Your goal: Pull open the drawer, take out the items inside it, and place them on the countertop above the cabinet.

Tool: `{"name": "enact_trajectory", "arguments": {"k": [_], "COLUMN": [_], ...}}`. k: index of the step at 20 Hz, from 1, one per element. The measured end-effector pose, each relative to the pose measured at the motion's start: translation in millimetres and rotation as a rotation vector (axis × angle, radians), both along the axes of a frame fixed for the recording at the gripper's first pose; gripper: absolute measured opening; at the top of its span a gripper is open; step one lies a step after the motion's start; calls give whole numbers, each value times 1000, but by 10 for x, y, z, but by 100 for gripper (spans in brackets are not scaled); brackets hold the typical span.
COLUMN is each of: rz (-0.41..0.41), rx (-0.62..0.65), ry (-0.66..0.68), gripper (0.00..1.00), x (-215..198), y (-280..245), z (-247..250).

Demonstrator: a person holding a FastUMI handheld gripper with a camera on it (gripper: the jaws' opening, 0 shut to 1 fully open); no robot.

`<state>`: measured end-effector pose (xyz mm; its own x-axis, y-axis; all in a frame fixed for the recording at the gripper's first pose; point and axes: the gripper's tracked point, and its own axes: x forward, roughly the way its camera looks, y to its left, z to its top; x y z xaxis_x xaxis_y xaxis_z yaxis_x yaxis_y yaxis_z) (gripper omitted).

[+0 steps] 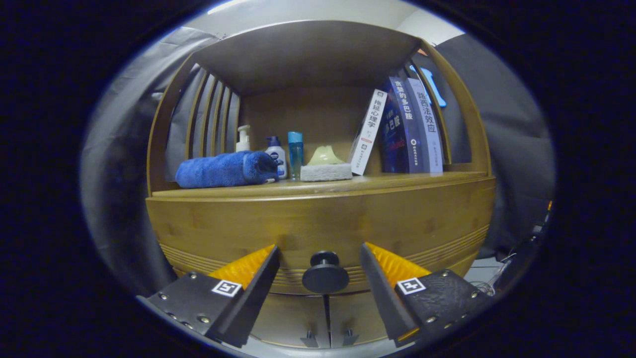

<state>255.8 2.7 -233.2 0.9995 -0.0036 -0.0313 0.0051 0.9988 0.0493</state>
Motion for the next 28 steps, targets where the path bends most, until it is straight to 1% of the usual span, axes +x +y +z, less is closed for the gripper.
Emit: {"name": "enact_trajectory", "arguments": {"k": [3,4,6,11,14,17,21,23,28], "rz": [26,30,28,27,46,42,25,32,3], "rx": [-19,-6,18,12,13,-16,-29,-25,-15], "ry": [50,49,44,68,53,58,17,5,-38], "gripper": [100,100,100,100,100,100,100,100,100], "x": [-77,-104,-176,-437,-586,-769,-1047,-1173,-1694], "y": [58,77,110,173,291,353,397,410,281], "z": [-91,-84,-61,78,308,541,1058,1280,1783]}}
